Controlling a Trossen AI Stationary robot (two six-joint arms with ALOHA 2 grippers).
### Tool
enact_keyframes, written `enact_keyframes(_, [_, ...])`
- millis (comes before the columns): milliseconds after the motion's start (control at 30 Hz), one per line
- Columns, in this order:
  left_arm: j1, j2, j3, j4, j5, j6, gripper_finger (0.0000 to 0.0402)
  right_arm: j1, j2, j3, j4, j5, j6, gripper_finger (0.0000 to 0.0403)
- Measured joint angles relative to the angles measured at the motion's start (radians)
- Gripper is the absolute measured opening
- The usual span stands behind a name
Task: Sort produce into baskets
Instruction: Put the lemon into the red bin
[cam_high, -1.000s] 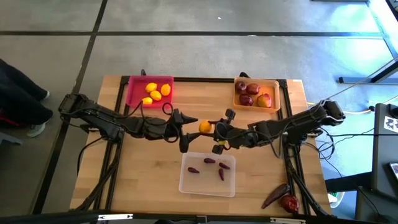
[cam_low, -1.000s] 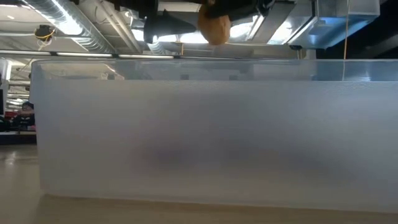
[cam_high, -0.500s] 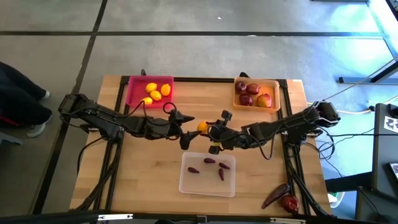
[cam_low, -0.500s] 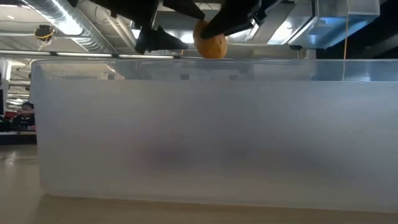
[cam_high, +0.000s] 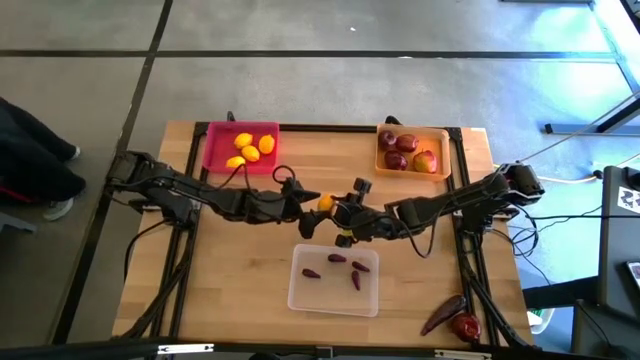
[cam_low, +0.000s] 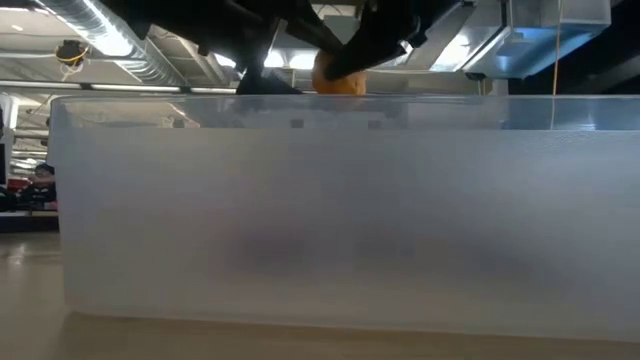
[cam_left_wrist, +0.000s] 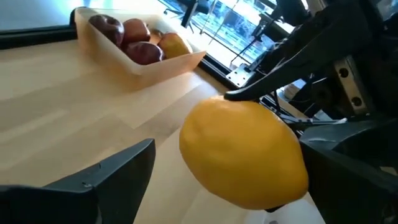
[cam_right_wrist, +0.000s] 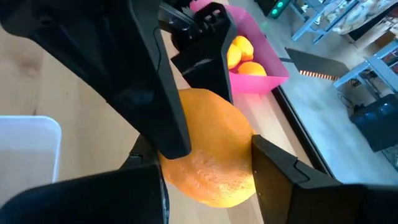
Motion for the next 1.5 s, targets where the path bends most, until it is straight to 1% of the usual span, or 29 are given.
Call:
enact_keyframes(100, [0.002, -0.001, 0.0, 0.004, 0.0, 0.001, 0.0373, 0.0, 0.001, 0.0, 0.011, -0.017, 0.0, 0.012])
enact_keyframes(167, [0.003, -0.003, 0.0, 0.01, 0.006, 0.005, 0.0359, 0.0, 0.003, 0.0, 0.014, -0.014, 0.0, 0.012])
enact_keyframes(233, [0.003, -0.004, 0.0, 0.014, 0.007, 0.005, 0.0333, -0.001, 0.004, 0.0, 0.018, -0.014, 0.0, 0.012])
enact_keyframes(333, [0.003, -0.005, 0.001, 0.016, 0.008, 0.005, 0.0281, -0.001, 0.004, 0.0, 0.026, -0.014, 0.002, 0.0122])
enact_keyframes(433, [0.003, -0.006, 0.001, 0.019, 0.007, 0.019, 0.0233, -0.001, 0.004, 0.0, 0.025, -0.011, 0.0, 0.0144])
enact_keyframes(533, [0.003, -0.008, 0.001, 0.016, 0.007, 0.047, 0.0209, -0.001, 0.004, 0.002, 0.014, -0.02, 0.007, 0.0188])
enact_keyframes(700, [0.011, -0.048, -0.001, -0.069, -0.02, 0.066, 0.0214, 0.026, -0.056, 0.006, -0.057, -0.081, 0.077, 0.0264])
enact_keyframes(767, [0.013, -0.092, 0.0, -0.129, -0.02, 0.073, 0.0217, 0.045, -0.089, 0.006, -0.111, -0.108, 0.108, 0.0285])
enact_keyframes(867, [0.024, -0.16, 0.0, -0.256, -0.044, 0.089, 0.0217, 0.077, -0.142, 0.006, -0.206, -0.114, 0.163, 0.0303])
enact_keyframes(967, [0.049, -0.244, 0.0, -0.377, -0.081, 0.107, 0.0215, 0.11, -0.185, 0.006, -0.313, -0.116, 0.24, 0.0308])
enact_keyframes(1100, [0.111, -0.347, 0.0, -0.594, -0.134, 0.107, 0.0217, 0.147, -0.204, 0.005, -0.475, -0.12, 0.384, 0.0309])
enact_keyframes(1233, [0.21, -0.432, 0.0, -0.799, -0.135, 0.107, 0.0217, 0.174, -0.202, -0.001, -0.582, -0.115, 0.515, 0.0309])
enact_keyframes(1333, [0.299, -0.462, 0.0, -0.919, -0.132, 0.108, 0.0217, 0.188, -0.199, -0.027, -0.601, -0.124, 0.577, 0.0309])
enact_keyframes(1433, [0.378, -0.464, 0.0, -0.975, -0.128, 0.14, 0.0218, 0.188, -0.199, -0.067, -0.604, -0.165, 0.628, 0.031])
enact_keyframes(1500, [0.422, -0.448, 0.0, -0.982, -0.115, 0.168, 0.0218, 0.186, -0.199, -0.098, -0.603, -0.202, 0.664, 0.031])
